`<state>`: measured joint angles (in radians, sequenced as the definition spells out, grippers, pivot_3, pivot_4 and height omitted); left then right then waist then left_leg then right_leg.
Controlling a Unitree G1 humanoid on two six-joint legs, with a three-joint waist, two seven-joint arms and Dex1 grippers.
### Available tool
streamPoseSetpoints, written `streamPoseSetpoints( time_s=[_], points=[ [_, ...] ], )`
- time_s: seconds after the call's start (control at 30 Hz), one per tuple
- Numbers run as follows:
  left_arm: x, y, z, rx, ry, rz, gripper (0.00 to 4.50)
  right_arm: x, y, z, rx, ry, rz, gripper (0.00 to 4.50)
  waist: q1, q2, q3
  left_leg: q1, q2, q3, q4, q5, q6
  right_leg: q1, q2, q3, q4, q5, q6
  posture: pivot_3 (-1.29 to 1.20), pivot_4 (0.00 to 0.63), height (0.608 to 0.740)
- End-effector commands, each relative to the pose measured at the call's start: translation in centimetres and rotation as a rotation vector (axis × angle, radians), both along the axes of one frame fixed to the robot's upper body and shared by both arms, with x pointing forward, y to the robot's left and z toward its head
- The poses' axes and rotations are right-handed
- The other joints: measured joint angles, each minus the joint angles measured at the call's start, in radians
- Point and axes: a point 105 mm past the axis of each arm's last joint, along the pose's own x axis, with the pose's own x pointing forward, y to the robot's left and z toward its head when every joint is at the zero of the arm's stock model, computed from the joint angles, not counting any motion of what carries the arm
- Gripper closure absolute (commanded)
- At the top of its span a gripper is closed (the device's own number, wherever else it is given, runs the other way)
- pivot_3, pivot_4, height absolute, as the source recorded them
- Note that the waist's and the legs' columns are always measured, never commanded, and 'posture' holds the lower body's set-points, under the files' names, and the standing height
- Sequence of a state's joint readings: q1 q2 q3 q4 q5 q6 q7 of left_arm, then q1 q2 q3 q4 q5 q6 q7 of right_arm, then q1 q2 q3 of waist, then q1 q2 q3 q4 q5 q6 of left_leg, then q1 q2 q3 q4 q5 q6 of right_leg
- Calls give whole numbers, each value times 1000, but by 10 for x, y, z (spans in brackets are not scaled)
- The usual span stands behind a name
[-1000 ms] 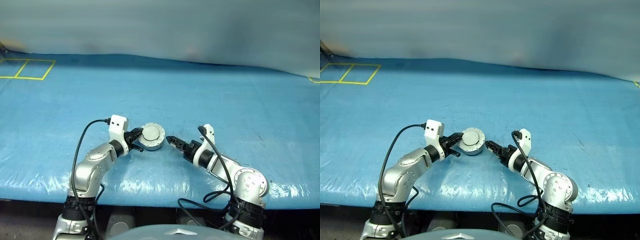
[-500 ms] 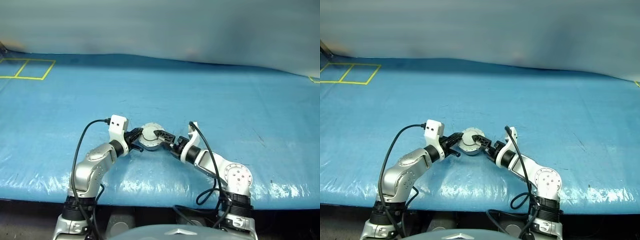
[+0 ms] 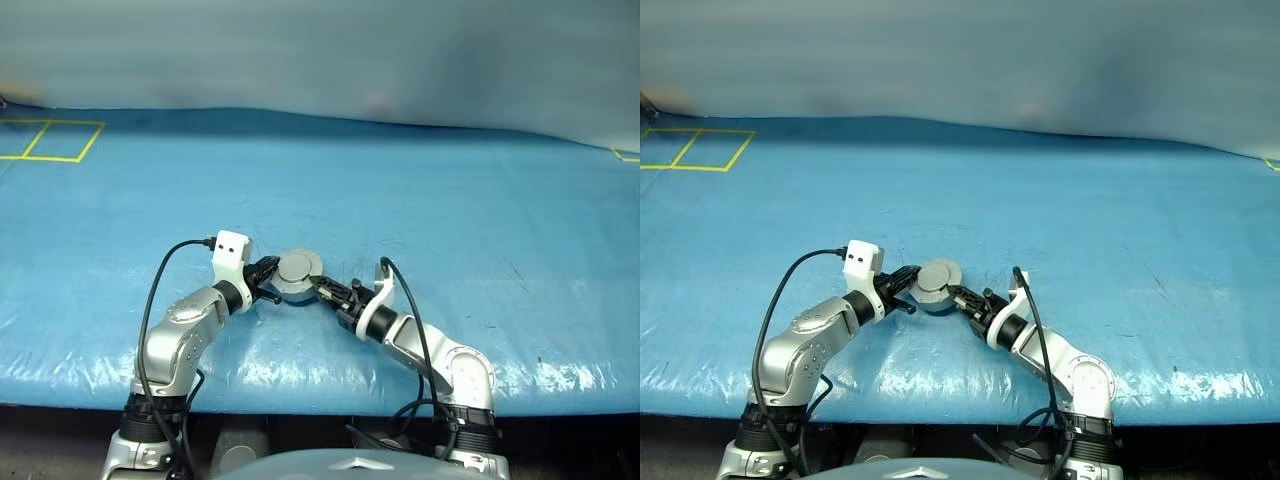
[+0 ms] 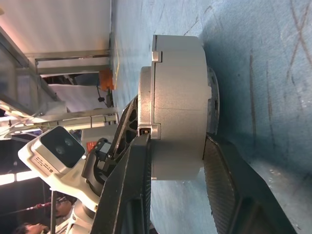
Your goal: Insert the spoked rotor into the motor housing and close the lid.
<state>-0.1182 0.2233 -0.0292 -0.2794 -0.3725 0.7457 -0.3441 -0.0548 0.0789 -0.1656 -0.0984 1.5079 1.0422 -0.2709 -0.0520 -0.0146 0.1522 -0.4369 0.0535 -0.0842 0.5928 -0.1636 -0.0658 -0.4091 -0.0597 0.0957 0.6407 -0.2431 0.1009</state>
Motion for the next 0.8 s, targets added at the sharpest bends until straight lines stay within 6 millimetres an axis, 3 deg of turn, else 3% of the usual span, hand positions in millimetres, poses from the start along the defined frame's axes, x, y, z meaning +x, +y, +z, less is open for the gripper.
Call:
streamPoseSetpoints(
  time_s=[0.03, 0.23, 0.47, 0.6, 0.7, 0.8],
  points=[
    [-6, -16, -6, -47, 43, -50, 4500, -10, 26, 9, 49, -7, 78, 3345, -1, 0, 0, 0, 0, 0, 0, 0, 0, 0, 0, 0, 0, 0, 0, 0, 150, 740],
    [-2, -13, 6, -188, 58, -6, 4500, -10, 28, 8, 31, -5, 73, 3345, -8, 0, 0, 0, 0, 0, 0, 0, 0, 0, 0, 0, 0, 0, 0, 0, 150, 740],
    [8, 11, 27, -573, 86, 233, 2337, 0, 21, 30, 132, -53, -10, 3345, -10, -1, 1, -7, 0, -1, 2, 0, 0, -4, 0, -1, 0, 0, 0, 0, 150, 740],
    [6, 30, 25, -727, 107, 382, 994, 14, 8, 52, 182, -130, -81, 3345, -16, 0, 3, -8, 1, -2, 2, 0, 1, -5, 2, -1, 1, 0, 0, 0, 150, 740],
    [0, 33, 26, -911, 142, 420, 33, 22, 0, 70, 207, -195, -120, 3345, -14, -1, 5, -9, 1, -3, 3, 0, 1, -5, 2, -1, 1, 1, 1, 0, 150, 740],
    [-6, 29, 26, -1041, 186, 417, 0, 28, -4, 82, 219, -234, -141, 3345, -11, -2, 5, -9, 0, -3, 4, 0, 1, -4, 2, -1, 1, 1, 1, 0, 150, 740]
  ],
)
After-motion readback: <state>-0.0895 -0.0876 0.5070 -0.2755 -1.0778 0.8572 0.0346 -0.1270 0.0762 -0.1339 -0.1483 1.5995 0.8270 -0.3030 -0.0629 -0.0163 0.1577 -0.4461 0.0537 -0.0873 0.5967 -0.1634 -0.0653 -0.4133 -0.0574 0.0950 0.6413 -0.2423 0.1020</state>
